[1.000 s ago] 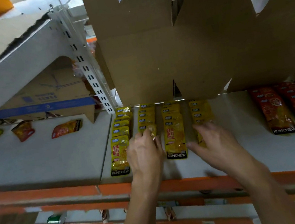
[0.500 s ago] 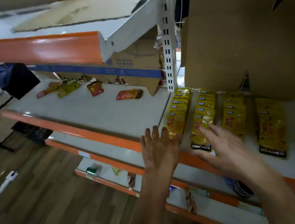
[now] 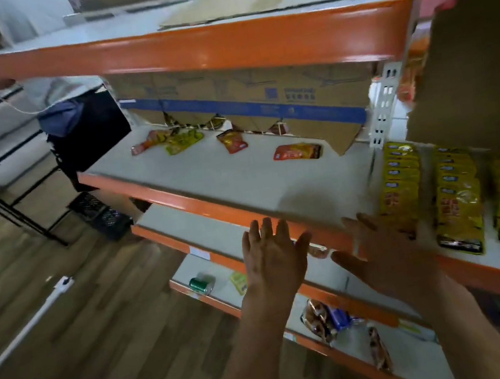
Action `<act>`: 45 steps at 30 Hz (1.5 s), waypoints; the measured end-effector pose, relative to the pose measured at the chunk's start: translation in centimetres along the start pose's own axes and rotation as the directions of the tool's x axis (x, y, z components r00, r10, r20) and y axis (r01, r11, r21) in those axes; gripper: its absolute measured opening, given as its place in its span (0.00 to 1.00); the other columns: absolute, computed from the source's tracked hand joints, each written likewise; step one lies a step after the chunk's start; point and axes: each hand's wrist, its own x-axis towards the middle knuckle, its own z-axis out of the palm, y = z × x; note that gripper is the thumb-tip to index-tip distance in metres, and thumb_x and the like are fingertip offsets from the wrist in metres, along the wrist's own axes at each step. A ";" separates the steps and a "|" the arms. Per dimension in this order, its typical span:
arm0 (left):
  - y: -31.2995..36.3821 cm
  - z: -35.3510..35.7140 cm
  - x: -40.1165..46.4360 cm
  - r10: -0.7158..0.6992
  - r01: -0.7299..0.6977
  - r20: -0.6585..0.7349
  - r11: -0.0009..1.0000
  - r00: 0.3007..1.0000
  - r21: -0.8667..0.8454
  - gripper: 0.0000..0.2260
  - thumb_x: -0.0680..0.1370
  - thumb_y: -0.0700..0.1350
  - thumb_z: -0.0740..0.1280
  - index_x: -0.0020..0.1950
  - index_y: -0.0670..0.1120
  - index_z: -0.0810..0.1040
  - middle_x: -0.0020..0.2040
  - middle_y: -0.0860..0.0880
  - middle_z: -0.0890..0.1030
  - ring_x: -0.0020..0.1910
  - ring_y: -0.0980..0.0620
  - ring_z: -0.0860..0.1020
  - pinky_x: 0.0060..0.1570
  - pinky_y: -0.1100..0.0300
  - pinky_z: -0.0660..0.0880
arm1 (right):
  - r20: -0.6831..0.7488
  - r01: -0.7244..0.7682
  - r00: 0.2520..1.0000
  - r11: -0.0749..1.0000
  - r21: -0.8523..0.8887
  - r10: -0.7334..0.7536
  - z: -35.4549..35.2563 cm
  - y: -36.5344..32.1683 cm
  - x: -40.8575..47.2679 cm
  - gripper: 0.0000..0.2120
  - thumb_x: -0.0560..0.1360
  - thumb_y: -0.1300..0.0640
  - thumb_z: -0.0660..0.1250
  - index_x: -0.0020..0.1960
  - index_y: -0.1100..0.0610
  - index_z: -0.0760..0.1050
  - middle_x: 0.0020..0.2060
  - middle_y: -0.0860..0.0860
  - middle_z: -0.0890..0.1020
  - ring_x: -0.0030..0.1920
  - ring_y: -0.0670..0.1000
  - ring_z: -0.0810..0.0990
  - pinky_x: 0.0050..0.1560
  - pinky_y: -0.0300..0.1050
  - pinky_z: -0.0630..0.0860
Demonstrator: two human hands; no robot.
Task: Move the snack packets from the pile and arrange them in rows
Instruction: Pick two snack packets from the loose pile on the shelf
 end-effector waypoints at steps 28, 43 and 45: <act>-19.1 -0.5 12.8 -0.050 0.052 0.026 0.996 0.998 -0.073 0.30 0.80 0.66 0.52 0.72 0.47 0.71 0.71 0.45 0.73 0.74 0.42 0.66 0.75 0.50 0.60 | -0.097 -0.104 0.987 0.971 0.215 0.127 6.2 -14.3 17.5 0.30 0.77 0.46 0.67 0.75 0.55 0.65 0.73 0.56 0.68 0.72 0.57 0.66 0.70 0.53 0.64; -18.7 0.2 26.0 0.141 -0.124 0.090 0.977 0.986 -0.171 0.24 0.81 0.60 0.60 0.66 0.43 0.75 0.64 0.43 0.75 0.66 0.42 0.71 0.63 0.49 0.69 | -0.185 -0.401 0.888 0.906 0.138 0.421 6.3 -8.5 28.7 0.40 0.77 0.42 0.65 0.80 0.53 0.50 0.80 0.55 0.48 0.79 0.56 0.46 0.77 0.59 0.50; -18.4 0.3 27.5 0.168 -0.149 0.089 0.969 0.982 -0.196 0.23 0.81 0.58 0.61 0.68 0.42 0.74 0.66 0.43 0.74 0.67 0.43 0.69 0.64 0.49 0.68 | -0.192 -0.411 0.884 0.905 0.111 0.426 6.4 -8.1 29.2 0.40 0.77 0.41 0.65 0.80 0.52 0.50 0.80 0.54 0.48 0.79 0.56 0.45 0.77 0.59 0.50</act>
